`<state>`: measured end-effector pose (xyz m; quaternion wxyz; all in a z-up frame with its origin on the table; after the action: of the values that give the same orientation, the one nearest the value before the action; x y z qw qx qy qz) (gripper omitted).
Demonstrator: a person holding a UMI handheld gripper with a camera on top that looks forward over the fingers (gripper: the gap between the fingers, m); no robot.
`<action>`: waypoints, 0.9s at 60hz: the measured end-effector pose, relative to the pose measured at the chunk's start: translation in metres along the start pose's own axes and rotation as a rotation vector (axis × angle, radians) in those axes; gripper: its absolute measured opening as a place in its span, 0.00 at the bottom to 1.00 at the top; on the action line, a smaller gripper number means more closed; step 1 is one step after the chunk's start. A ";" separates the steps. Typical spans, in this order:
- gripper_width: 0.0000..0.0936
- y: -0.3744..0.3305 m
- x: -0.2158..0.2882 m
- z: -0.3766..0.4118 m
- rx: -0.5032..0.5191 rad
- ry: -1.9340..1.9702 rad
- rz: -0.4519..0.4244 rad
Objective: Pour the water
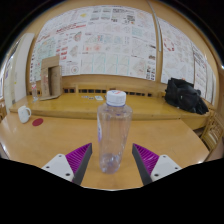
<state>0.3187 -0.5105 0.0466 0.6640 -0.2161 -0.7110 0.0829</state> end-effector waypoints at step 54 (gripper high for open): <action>0.36 0.025 0.123 0.024 -0.267 -0.228 -0.222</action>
<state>0.2970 -0.4332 0.1459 0.5498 -0.2118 -0.8056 -0.0620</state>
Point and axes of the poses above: the point between the fingertips, and its own axes, seen from behind it with the camera up: z to the left, x up, y forward, the way the camera looks, the point moved 3 cm from there along -y, backward, against the way the camera looks, and after that the axes turned 5 degrees about -x, right-handed, at the moved point
